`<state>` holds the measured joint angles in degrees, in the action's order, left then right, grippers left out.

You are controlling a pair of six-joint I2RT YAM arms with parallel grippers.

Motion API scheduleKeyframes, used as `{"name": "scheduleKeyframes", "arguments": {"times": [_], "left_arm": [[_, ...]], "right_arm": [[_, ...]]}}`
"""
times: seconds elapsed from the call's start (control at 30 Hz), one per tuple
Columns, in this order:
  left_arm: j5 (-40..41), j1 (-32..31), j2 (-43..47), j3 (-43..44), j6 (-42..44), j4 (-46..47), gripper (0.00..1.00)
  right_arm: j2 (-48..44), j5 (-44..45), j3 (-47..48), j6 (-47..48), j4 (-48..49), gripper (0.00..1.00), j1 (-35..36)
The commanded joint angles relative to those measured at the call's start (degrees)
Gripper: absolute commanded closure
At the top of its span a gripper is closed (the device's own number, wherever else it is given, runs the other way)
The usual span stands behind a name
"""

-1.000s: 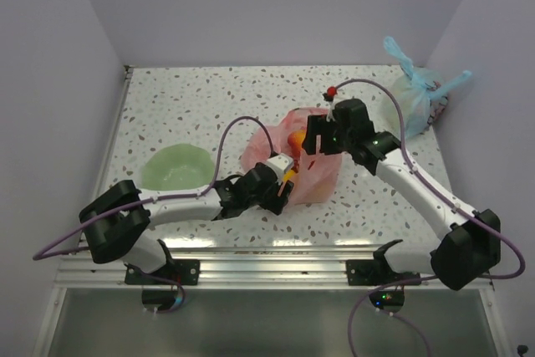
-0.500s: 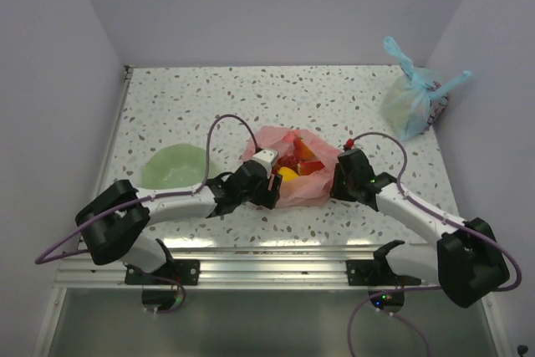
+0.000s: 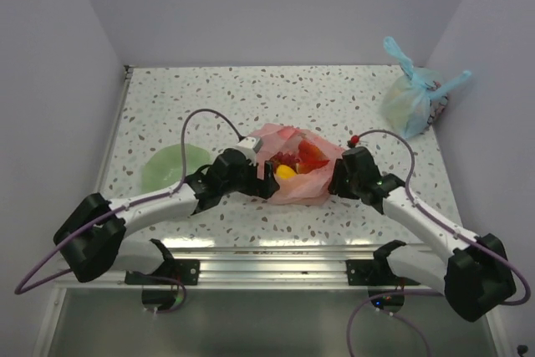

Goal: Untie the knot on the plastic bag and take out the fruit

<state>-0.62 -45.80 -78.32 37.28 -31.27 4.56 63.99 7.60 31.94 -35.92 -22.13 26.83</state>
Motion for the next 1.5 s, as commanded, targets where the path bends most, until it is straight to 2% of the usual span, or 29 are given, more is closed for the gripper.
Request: {"name": "scheduleKeyframes", "arguments": {"times": [0.0, 0.1, 0.23, 0.53, 0.67, 0.87, 1.0, 1.07, 1.1, 1.13, 1.2, 1.23, 1.33, 1.37, 1.47], "left_arm": [[-3.2, -0.2, 6.2, 3.2, -2.1, 0.2, 0.05], [-3.1, -0.5, 9.8, 4.6, -2.5, -1.7, 0.04], [-1.7, -1.3, 12.1, 8.5, -0.1, -7.0, 0.04], [3.5, -2.5, 8.3, 22.2, 10.5, -16.6, 0.05], [3.6, -4.1, 4.2, 24.9, 11.8, -15.2, 0.07], [0.9, -5.4, -5.9, 30.7, 13.8, -16.0, 0.07], [1.1, -5.6, -9.8, 32.1, 15.5, -14.4, 0.07], [1.5, -5.5, -12.5, 33.4, 16.8, -14.4, 0.07], [1.7, -5.6, -13.2, 33.8, 17.2, -14.4, 0.07], [1.9, -5.6, -14.8, 34.1, 17.5, -14.2, 0.07], [2.0, -5.6, -16.8, 35.1, 18.2, -14.2, 0.07], [2.1, -5.6, -17.3, 35.2, 18.3, -14.2, 0.07], [2.1, -5.7, -18.9, 35.2, 18.3, -13.8, 0.08], [2.1, -5.6, -19.1, 35.0, 18.3, -13.7, 0.08], [2.0, -5.7, -20.2, 34.4, 18.3, -13.3, 0.08]], "right_arm": [[-5.4, 0.8, 7.8, 2.5, -5.9, 0.54, -0.3], [-7.8, 0.1, 11.9, 4.1, -10.1, 0.41, -0.3], [-9.6, 0.1, 15.5, 5.1, -14.2, 0.31, -0.2], [-11.7, 2.2, 19.1, 1.3, -17.2, 0.17, -0.2], [-10.4, 3.7, 18.1, -2.0, -14.9, 0.10, -0.3], [-6.5, 1.9, 12.3, -7.5, -5.1, 0.08, -0.3], [-3.5, 2.3, 7.3, -10.6, -1.0, 0.13, -0.4], [-2.7, 3.7, 4.6, -11.4, -0.2, 0.23, -0.7], [-2.4, 3.8, 3.5, -12.1, 0.1, 0.28, -1.1], [-2.5, 4.0, 2.3, -12.2, 0.5, 0.39, -1.3], [-2.4, 3.7, -0.6, -12.6, 1.9, 0.50, -2.0], [-2.2, 3.7, -1.0, -12.4, 1.9, 0.60, -2.1], [-1.0, 4.2, -1.3, -11.1, 1.2, 0.76, -2.2], [-0.7, 4.4, -1.2, -10.8, 0.5, 0.86, -2.3], [0.2, 3.8, -1.4, -10.5, 0.4, 0.97, -2.4]]}}
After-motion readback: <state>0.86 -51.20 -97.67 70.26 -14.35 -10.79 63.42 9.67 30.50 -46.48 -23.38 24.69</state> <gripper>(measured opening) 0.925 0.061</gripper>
